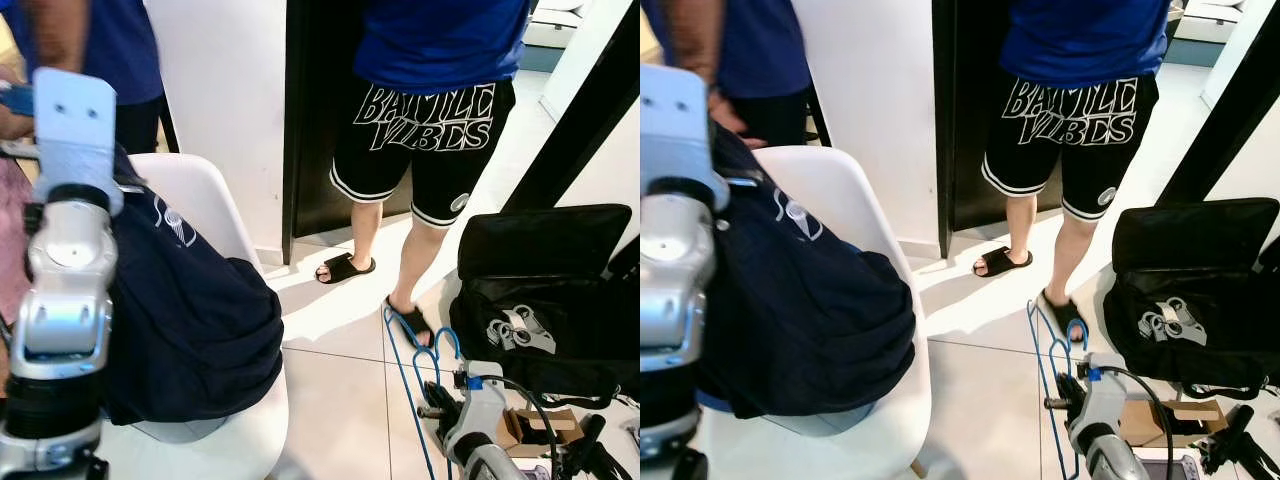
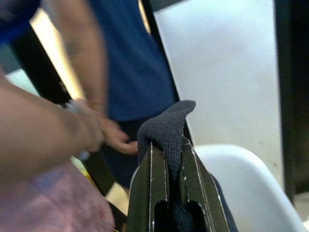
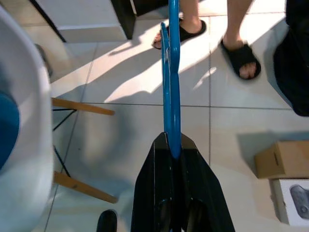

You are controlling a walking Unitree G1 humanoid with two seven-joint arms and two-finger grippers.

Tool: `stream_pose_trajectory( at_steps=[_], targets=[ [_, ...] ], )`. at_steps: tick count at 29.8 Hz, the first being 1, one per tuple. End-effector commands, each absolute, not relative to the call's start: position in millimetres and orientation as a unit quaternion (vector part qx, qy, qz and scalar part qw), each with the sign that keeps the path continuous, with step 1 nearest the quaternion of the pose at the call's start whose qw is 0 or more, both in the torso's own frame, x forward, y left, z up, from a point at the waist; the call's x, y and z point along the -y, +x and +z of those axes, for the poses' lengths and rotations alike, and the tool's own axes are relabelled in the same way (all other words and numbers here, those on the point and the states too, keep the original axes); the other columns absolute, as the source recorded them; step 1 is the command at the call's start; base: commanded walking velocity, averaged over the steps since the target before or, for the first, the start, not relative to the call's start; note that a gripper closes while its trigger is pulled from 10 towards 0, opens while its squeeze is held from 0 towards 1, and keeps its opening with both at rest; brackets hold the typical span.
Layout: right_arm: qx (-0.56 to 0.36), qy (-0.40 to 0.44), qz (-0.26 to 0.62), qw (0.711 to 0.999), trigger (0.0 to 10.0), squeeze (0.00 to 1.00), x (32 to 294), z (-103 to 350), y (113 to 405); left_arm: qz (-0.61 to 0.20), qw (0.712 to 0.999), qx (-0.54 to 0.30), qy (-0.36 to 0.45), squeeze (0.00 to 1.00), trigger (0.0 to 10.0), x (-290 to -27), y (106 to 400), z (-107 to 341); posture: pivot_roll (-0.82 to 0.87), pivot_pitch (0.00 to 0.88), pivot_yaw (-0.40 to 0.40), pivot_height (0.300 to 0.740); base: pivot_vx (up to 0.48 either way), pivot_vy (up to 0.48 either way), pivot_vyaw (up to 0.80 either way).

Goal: Hang hanger

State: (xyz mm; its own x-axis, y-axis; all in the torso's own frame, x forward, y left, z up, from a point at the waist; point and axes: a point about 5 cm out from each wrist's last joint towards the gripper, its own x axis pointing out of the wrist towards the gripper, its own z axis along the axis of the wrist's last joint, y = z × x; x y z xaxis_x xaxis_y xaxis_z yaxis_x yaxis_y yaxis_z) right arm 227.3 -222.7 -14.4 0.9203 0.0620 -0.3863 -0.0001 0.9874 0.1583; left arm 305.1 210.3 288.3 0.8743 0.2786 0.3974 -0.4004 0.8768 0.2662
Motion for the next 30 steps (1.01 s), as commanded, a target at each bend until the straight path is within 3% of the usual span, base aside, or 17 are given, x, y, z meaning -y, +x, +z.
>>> stream_pose_trajectory(
  at_steps=[1, 14, 22, 30],
  targets=[
    [-0.208, 0.078, 0.004, 0.975, 10.0, 0.00, 231.1, -18.2, 222.6, 0.163, 0.961, 0.160, 0.157, 0.00, 10.0, -199.0, 303.5, 278.3, -0.01, 0.122, -0.053, 0.740, 0.000, 0.000, 0.00],
    [-0.201, 0.074, 0.001, 0.977, 10.0, 0.00, 244.1, -11.2, 232.3, 0.078, 0.996, 0.003, 0.051, 0.00, 10.0, -158.1, 298.9, 219.6, -0.01, 0.128, -0.050, 0.740, 0.000, 0.000, 0.00],
    [-0.189, 0.071, 0.007, 0.979, 10.0, 0.00, 243.4, -5.4, 231.0, 0.008, 0.996, -0.092, 0.017, 0.00, 10.0, -136.6, 289.3, 191.2, -0.01, 0.128, -0.052, 0.740, 0.000, 0.000, 0.00],
    [-0.202, 0.070, 0.002, 0.977, 10.0, 0.00, 262.0, -9.1, 224.3, -0.086, 0.984, -0.146, 0.054, 0.00, 10.0, -118.8, 280.0, 178.6, -0.01, 0.128, -0.051, 0.740, 0.000, 0.000, 0.00]
  ],
)
